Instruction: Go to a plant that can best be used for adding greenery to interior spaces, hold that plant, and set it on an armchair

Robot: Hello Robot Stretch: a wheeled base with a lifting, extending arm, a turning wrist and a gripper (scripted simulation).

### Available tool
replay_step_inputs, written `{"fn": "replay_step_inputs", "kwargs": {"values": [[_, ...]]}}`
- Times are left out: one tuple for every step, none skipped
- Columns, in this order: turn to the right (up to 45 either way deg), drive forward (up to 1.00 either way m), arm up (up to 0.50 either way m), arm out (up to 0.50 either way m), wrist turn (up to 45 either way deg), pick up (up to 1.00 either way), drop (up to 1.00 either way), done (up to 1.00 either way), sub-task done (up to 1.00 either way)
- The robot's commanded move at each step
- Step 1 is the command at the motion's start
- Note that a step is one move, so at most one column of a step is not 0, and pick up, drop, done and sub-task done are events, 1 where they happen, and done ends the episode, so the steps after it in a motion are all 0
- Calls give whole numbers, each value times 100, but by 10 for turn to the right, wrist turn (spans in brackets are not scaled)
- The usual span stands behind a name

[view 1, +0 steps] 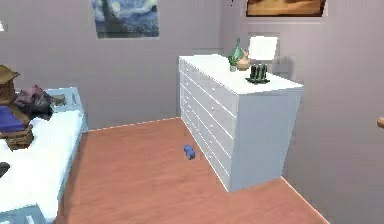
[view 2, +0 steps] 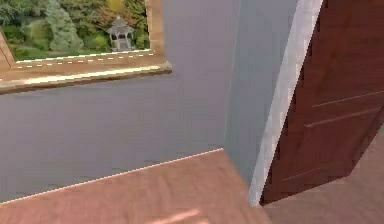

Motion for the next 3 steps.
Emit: {"fn": "replay_step_inputs", "kwargs": {"values": [[0,100,0,0,0,0,0,0,0],[-60,0,0,0,0,0,0,0,0],[0,25,0,0,0,0,0,0,0]]}}
